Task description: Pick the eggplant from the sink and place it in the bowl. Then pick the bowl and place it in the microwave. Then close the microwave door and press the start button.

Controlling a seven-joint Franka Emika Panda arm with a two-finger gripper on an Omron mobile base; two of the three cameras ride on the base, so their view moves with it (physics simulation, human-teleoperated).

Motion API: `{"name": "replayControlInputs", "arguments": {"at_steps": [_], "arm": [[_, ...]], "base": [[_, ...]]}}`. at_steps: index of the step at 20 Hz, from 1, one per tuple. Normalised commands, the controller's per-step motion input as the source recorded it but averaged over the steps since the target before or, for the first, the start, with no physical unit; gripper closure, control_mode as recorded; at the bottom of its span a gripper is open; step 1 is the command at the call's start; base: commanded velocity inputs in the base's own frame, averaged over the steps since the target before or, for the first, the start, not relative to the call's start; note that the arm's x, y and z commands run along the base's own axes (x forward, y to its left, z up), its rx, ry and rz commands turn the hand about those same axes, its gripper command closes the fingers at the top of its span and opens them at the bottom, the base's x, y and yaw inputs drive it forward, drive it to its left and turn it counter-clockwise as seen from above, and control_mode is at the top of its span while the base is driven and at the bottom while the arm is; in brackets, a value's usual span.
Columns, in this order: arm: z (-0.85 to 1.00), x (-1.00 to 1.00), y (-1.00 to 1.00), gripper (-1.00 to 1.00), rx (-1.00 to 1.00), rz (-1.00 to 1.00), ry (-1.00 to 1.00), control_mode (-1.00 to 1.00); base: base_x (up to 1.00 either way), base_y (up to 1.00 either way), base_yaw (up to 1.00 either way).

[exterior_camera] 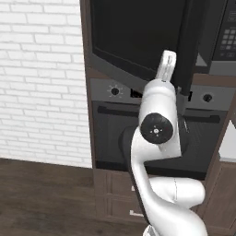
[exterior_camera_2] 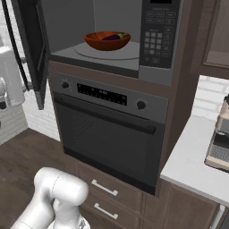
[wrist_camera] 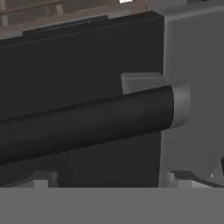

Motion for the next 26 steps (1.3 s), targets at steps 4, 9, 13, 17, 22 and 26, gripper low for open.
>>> {"name": "replayControlInputs", "arguments": {"at_steps": [4, 9, 13, 17, 22, 26], "arm": [[0.14, 0.43, -1.00, -1.00, 0.30, 0.00, 0.01, -1.00], [0.19, 0.30, -0.82, -1.00, 0.23, 0.00, 0.04, -1.00], [0.18, 0.34, -0.44, -1.00, 0.13, 0.00, 0.11, -1.00], [0.01, 0.70, -0.15, -1.00, 0.03, 0.00, 0.08, -1.00], [-0.04, 0.80, -0.14, -1.00, 0.00, 0.00, 0.00, -1.00], [-0.08, 0.80, -0.18, -1.00, 0.00, 0.00, 0.00, -1.00]], "base": [[0.00, 0.00, 0.00], [0.00, 0.00, 0.00], [0.00, 0.00, 0.00], [0.00, 0.00, 0.00], [0.00, 0.00, 0.00], [0.00, 0.00, 0.00]]}}
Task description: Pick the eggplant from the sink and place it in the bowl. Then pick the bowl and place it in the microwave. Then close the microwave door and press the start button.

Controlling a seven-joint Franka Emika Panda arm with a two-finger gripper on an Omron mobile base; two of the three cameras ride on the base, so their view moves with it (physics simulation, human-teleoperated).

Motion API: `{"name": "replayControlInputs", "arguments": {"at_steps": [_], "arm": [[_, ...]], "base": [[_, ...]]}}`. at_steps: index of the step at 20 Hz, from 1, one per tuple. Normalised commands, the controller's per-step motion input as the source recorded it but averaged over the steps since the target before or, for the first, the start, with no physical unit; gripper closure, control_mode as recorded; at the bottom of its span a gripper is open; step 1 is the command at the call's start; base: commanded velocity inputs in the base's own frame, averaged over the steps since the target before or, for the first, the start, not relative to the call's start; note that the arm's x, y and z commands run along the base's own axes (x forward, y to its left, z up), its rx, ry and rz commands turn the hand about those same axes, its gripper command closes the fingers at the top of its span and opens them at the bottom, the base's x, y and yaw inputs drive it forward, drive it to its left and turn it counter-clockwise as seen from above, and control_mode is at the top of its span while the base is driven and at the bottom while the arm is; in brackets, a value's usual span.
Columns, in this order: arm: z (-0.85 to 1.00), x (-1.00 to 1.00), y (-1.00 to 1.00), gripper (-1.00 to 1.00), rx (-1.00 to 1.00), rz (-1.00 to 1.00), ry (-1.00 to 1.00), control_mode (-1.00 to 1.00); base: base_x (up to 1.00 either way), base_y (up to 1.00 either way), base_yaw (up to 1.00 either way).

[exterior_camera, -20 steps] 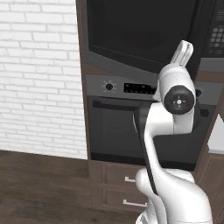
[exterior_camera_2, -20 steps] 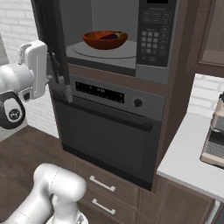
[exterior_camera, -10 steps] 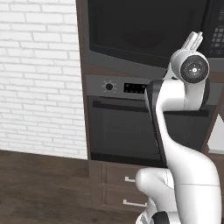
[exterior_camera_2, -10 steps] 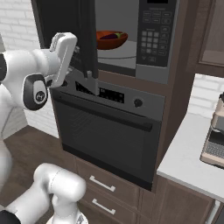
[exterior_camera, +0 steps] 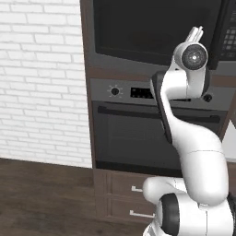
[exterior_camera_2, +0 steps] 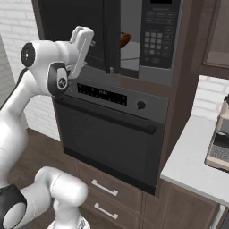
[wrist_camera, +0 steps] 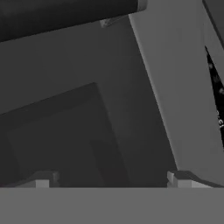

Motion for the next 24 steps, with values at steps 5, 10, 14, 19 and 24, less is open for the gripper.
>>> {"name": "replayControlInputs", "arguments": {"at_steps": [5, 10, 14, 19, 24], "arm": [[-0.05, 0.72, -0.22, -1.00, 0.00, 0.00, 0.00, -1.00], [-0.10, 0.85, -0.26, -1.00, 0.00, 0.00, 0.00, -1.00], [-0.18, 0.96, -0.30, -1.00, 0.00, 0.00, 0.00, -1.00], [-0.37, 0.85, -0.10, -1.00, 0.00, 0.02, -0.01, -1.00], [0.00, -0.06, 0.00, -1.00, 0.00, 0.03, 0.03, -1.00]], "base": [[0.00, 0.00, 0.00], [0.00, 0.00, 0.00], [0.00, 0.00, 0.00], [0.00, 0.00, 0.00], [0.00, 0.00, 0.00]]}}
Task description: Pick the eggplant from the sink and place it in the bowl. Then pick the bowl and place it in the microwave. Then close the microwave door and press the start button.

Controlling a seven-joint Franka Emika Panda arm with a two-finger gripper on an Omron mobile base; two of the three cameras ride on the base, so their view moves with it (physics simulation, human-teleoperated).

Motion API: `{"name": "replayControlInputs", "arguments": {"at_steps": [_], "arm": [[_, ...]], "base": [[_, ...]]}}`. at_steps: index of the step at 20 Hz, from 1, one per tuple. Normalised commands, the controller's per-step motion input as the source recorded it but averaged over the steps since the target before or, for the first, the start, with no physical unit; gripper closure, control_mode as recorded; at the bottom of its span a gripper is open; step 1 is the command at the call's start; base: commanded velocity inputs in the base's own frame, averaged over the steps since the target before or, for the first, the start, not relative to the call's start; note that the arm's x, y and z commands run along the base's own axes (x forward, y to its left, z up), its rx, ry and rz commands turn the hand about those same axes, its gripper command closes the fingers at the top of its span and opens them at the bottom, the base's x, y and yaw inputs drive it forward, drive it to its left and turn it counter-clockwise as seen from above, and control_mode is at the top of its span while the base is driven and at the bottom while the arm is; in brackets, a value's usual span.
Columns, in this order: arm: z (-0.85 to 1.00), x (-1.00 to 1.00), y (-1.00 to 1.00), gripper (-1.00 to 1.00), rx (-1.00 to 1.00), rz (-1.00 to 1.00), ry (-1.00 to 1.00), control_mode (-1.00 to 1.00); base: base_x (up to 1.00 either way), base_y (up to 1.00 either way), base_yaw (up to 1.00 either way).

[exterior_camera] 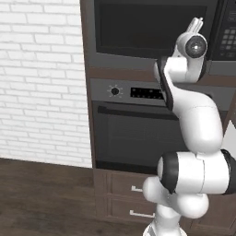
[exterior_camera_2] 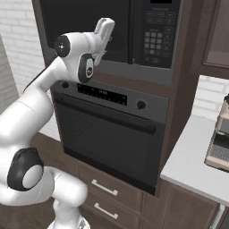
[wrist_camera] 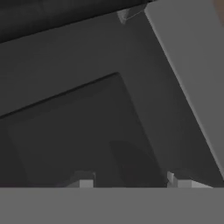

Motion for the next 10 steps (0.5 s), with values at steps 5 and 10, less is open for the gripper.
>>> {"name": "replayControlInputs", "arguments": {"at_steps": [5, 10], "arm": [[0.30, -0.72, 0.04, -1.00, 0.00, 0.00, 0.10, -1.00], [0.11, -0.91, 0.08, -1.00, -0.05, 0.02, 0.06, -1.00]], "base": [[0.00, 0.00, 0.00], [0.00, 0.00, 0.00]]}}
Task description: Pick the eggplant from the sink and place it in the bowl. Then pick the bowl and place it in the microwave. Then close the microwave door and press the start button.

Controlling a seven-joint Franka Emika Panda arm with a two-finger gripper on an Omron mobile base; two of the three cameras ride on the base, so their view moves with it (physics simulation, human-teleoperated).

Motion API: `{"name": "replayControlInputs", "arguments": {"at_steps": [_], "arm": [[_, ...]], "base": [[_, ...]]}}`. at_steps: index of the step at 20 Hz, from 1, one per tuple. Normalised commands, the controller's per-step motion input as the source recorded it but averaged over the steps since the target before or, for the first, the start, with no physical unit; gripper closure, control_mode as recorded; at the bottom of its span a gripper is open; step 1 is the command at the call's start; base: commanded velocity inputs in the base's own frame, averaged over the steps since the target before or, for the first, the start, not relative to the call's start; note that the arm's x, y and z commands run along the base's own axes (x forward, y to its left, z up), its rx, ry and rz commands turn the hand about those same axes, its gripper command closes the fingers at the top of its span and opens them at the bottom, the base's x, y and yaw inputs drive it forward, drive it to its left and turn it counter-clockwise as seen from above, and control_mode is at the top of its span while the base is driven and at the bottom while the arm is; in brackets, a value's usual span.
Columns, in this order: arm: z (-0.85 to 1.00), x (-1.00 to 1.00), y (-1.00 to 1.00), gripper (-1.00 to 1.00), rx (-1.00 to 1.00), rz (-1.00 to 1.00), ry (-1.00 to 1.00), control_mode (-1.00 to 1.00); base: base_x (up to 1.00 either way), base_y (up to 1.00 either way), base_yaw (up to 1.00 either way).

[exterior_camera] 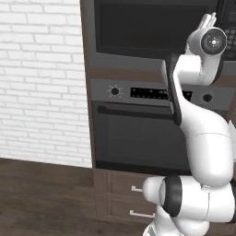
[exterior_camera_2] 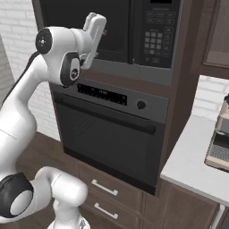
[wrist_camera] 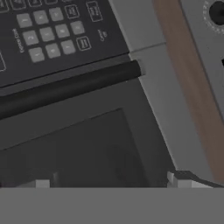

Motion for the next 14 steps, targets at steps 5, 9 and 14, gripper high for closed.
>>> {"name": "replayControlInputs", "arguments": {"at_steps": [5, 9, 14], "arm": [[0.01, -0.78, 0.00, -1.00, -0.21, 0.03, 0.10, -1.00], [0.16, -0.73, 0.00, -1.00, -0.29, 0.09, 0.25, -1.00], [0.02, -0.66, -0.01, -1.00, -0.37, 0.08, 0.27, -1.00]], "base": [[0.00, 0.00, 0.00], [0.00, 0.00, 0.00], [0.00, 0.00, 0.00]]}}
